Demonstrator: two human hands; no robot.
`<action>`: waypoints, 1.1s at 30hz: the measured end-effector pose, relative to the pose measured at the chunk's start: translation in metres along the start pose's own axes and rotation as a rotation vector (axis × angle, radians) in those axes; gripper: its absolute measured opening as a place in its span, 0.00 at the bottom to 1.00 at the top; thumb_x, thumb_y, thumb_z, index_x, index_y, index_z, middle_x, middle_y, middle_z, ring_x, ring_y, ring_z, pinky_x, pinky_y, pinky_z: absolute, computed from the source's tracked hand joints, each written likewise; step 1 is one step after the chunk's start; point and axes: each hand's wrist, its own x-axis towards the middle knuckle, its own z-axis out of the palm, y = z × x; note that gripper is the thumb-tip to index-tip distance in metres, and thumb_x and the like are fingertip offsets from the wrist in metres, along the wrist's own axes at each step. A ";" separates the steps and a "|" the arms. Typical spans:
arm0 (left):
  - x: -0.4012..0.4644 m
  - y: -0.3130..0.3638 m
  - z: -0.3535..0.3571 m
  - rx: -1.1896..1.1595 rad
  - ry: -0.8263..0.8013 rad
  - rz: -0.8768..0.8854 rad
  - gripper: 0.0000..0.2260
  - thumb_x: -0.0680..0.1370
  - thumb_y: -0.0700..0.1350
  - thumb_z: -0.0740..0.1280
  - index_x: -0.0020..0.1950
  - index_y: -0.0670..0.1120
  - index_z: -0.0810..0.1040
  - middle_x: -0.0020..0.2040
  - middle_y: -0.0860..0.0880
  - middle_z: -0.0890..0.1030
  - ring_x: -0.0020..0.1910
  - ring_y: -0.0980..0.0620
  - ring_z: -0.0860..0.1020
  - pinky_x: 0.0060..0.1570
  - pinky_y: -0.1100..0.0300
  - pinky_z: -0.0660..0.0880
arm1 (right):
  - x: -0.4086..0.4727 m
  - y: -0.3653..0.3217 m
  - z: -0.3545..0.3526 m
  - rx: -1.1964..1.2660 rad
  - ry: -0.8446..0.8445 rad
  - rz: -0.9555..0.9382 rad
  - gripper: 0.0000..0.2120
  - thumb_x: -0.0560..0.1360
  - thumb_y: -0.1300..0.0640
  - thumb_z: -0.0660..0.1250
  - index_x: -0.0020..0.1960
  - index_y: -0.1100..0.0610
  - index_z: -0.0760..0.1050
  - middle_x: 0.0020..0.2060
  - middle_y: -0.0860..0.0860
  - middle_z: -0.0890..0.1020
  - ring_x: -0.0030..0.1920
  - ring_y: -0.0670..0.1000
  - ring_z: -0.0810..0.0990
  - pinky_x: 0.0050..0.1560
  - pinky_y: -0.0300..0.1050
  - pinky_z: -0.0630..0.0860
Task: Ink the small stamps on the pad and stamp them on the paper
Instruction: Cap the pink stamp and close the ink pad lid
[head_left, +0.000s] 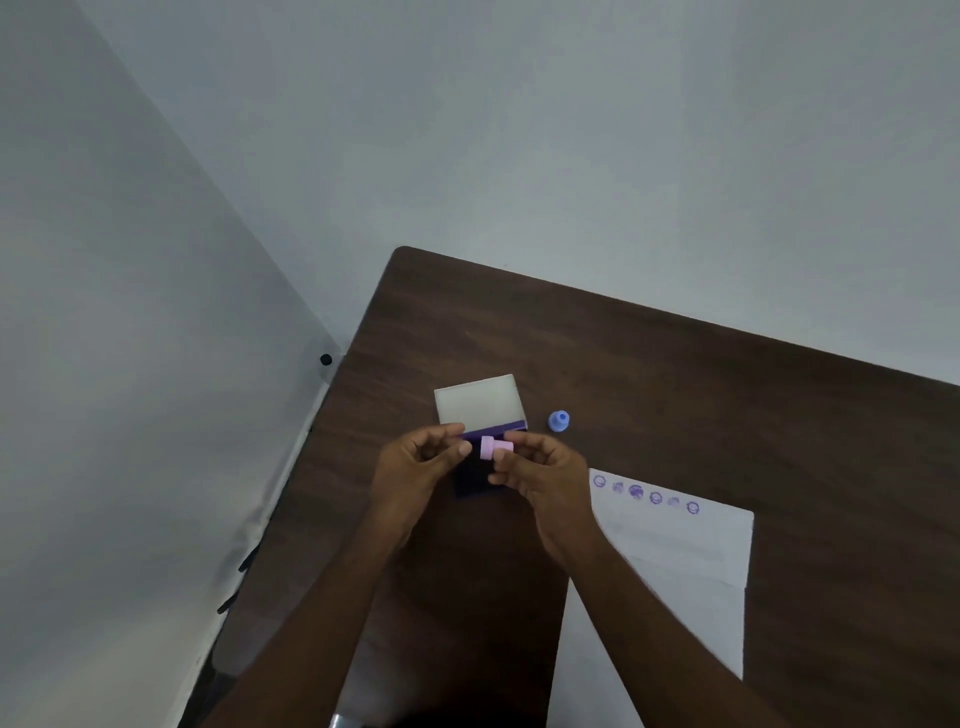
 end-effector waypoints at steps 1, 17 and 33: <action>0.001 -0.002 0.004 0.003 0.004 -0.018 0.10 0.72 0.45 0.73 0.52 0.55 0.82 0.45 0.61 0.84 0.47 0.63 0.81 0.40 0.70 0.77 | 0.000 0.000 -0.006 -0.021 0.024 -0.001 0.11 0.68 0.60 0.75 0.50 0.53 0.81 0.43 0.50 0.87 0.45 0.51 0.86 0.41 0.41 0.82; 0.021 -0.003 0.094 0.452 -0.134 -0.020 0.08 0.75 0.48 0.71 0.54 0.51 0.82 0.48 0.58 0.83 0.45 0.66 0.78 0.42 0.73 0.70 | 0.017 0.000 -0.075 -0.632 0.463 -0.280 0.06 0.75 0.53 0.69 0.45 0.55 0.82 0.40 0.50 0.84 0.42 0.48 0.80 0.45 0.38 0.74; 0.034 0.009 0.092 0.536 -0.141 0.027 0.10 0.76 0.46 0.70 0.57 0.47 0.82 0.54 0.51 0.84 0.45 0.64 0.76 0.47 0.72 0.69 | 0.044 0.002 -0.058 -0.963 0.370 -0.278 0.10 0.80 0.54 0.62 0.54 0.58 0.77 0.53 0.54 0.79 0.50 0.46 0.73 0.50 0.37 0.66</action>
